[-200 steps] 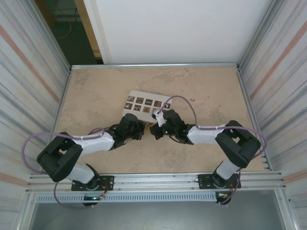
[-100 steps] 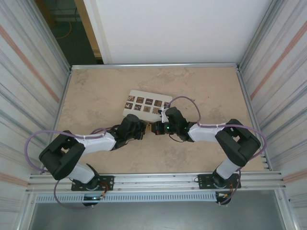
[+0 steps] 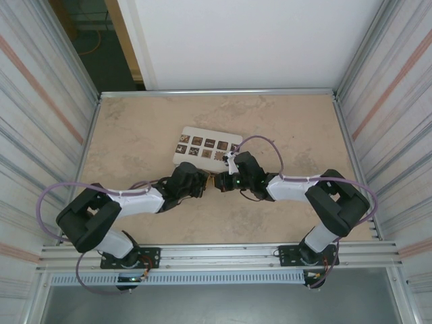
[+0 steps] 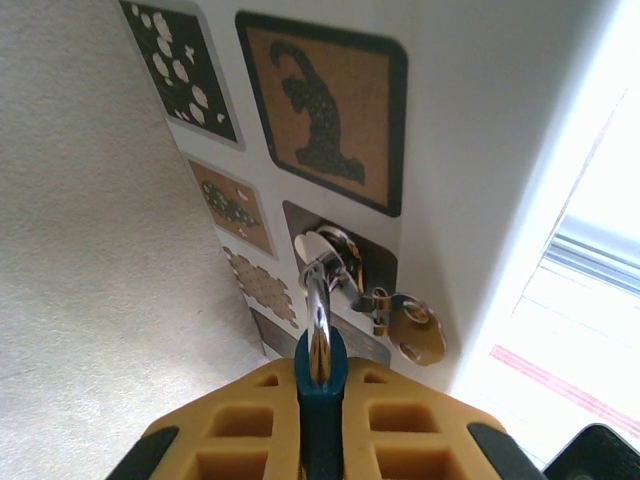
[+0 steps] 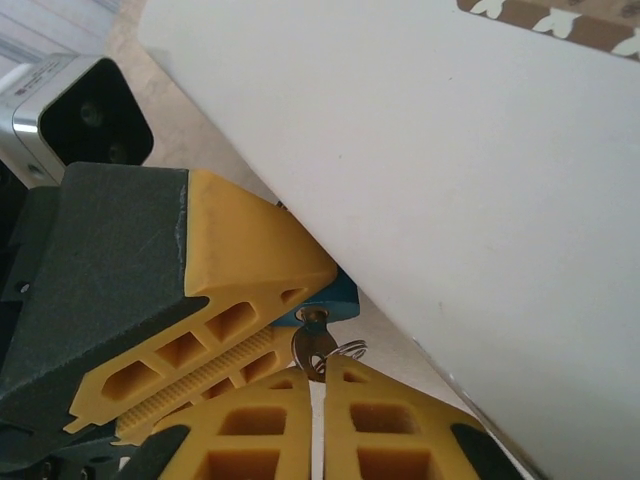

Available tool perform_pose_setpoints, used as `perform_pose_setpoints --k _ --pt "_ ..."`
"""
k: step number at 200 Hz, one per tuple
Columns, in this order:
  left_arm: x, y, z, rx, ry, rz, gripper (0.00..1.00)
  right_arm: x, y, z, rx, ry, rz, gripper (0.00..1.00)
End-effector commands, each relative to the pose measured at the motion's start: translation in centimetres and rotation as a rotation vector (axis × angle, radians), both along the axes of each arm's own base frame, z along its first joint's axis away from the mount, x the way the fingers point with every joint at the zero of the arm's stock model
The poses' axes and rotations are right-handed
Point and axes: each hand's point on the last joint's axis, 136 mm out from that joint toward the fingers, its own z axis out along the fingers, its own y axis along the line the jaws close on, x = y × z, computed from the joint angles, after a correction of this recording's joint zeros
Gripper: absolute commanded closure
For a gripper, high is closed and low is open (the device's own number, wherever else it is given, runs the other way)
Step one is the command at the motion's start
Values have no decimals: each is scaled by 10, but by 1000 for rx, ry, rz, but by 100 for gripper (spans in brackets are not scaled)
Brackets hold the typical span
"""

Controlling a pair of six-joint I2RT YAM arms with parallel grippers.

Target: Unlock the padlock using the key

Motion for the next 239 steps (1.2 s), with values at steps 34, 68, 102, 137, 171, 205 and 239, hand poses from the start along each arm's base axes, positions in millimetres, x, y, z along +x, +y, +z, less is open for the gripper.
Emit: perform_pose_setpoints --k 34,68,102,137,171,205,239 --pt "-38 -27 -13 -36 99 -165 100 26 1 29 20 -159 -37 83" --pt "-39 -27 -14 -35 101 -169 100 27 3 31 26 -168 -34 85" --pt "-39 -25 -16 -26 97 -166 100 26 4 31 28 -158 -27 100" --pt "-37 -17 -15 20 63 -165 80 23 -4 23 9 -124 -47 100" --pt "-39 1 -11 89 42 -160 51 22 -15 11 1 -81 -75 100" --pt "-42 29 2 186 -4 -145 38 19 -23 7 14 -40 -96 100" --pt "-41 64 30 326 -103 -111 32 14 -29 3 43 30 -126 100"
